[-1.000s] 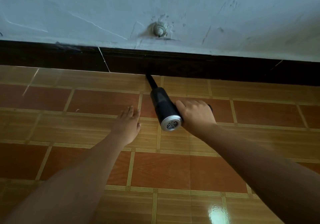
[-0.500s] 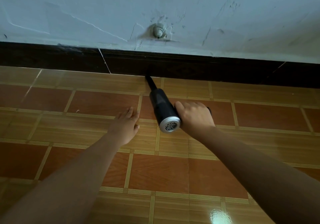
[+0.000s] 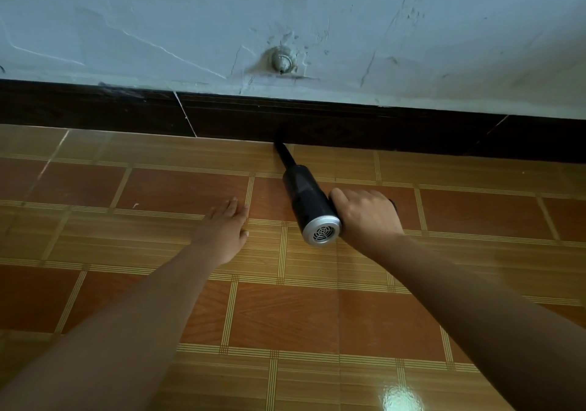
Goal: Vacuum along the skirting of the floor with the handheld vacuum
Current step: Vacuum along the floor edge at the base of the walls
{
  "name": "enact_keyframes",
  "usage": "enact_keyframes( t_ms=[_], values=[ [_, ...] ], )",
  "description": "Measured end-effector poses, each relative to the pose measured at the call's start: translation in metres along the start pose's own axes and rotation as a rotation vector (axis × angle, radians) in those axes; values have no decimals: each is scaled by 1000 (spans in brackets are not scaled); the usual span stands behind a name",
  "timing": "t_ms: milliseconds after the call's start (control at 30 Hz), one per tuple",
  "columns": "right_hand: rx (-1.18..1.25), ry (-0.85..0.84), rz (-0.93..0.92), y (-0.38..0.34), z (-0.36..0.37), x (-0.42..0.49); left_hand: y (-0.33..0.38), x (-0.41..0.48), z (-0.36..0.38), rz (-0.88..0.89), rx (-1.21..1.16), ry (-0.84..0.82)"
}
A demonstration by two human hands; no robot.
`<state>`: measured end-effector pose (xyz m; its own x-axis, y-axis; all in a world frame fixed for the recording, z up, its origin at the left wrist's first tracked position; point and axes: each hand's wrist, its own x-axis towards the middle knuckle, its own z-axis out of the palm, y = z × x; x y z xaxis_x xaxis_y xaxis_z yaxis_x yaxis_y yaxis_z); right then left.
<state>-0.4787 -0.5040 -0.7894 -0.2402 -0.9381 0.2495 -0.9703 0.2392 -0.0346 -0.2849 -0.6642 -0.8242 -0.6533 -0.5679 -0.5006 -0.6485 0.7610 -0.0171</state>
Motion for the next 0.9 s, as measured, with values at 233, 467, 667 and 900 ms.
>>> enact_keyframes(
  t_ms=[233, 467, 667, 900],
  values=[
    [36, 20, -18, -9, 6, 8, -1, -2, -3, 7, -35, -15],
    [115, 22, -2, -14, 12, 14, -2, -3, -7, 13, -56, -24],
    [139, -2, 18, -5, 13, 9, -3, -4, -6, 19, -52, -19],
    [135, -14, 43, 11, 6, -4, -4, -2, -4, 23, -45, -26]
  ],
)
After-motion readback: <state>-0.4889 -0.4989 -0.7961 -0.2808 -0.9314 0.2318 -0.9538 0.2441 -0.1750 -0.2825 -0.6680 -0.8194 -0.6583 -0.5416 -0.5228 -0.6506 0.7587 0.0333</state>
